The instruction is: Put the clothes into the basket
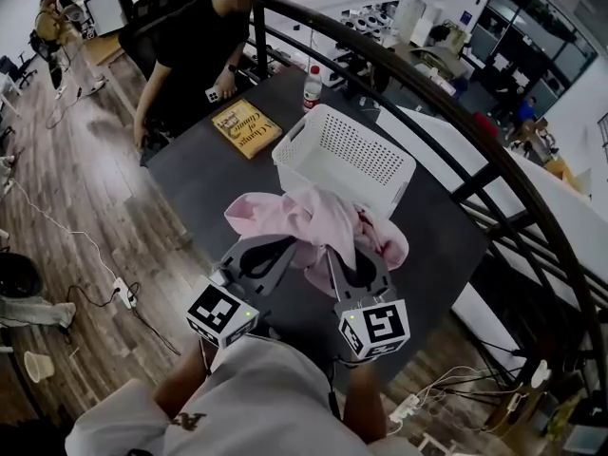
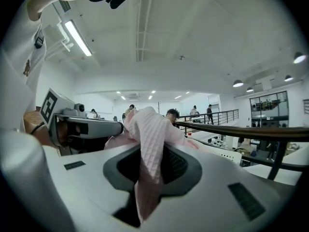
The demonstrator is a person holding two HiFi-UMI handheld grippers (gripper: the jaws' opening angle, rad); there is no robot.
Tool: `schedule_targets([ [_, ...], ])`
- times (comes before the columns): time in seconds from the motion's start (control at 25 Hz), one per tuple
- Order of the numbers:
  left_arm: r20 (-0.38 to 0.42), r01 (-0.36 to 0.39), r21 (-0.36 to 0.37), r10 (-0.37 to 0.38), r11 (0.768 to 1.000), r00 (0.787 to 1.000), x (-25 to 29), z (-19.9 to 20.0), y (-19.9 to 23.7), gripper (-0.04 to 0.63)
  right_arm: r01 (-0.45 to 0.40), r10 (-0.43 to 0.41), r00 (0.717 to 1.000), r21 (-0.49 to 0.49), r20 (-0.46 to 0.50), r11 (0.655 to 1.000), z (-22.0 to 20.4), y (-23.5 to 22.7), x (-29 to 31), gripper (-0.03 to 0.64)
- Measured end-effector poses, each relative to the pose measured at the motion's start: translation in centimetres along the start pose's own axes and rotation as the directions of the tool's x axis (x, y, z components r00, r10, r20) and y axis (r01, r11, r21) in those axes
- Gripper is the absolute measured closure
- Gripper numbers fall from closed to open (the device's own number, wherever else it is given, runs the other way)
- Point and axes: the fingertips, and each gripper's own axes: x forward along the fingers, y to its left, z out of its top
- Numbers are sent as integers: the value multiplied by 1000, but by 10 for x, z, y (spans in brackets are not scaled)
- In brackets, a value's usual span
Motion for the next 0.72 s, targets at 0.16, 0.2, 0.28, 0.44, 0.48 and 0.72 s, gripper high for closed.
schedule_targets([
  [0.16,8,82,1,-82,997,997,11,15,4,591,68,-68,998,-13,7,998,15,-9,4,531],
  [0.2,12,104,5,-104,995,994,15,19,7,591,90,-90,996,-15,8,996,20,-11,5,531],
  [0.28,23,145,18,-145,989,989,22,27,14,591,129,-129,992,-17,16,992,30,-16,10,531],
  [0.44,37,207,34,-209,978,977,39,38,36,591,192,-191,981,-23,28,981,45,-30,30,531],
  [0.48,37,227,32,-228,973,973,43,40,42,591,211,-211,977,-22,25,977,47,-34,35,531],
  [0.72,53,349,-24,-348,937,936,65,46,74,591,330,-330,944,-13,-21,944,54,-48,60,531],
])
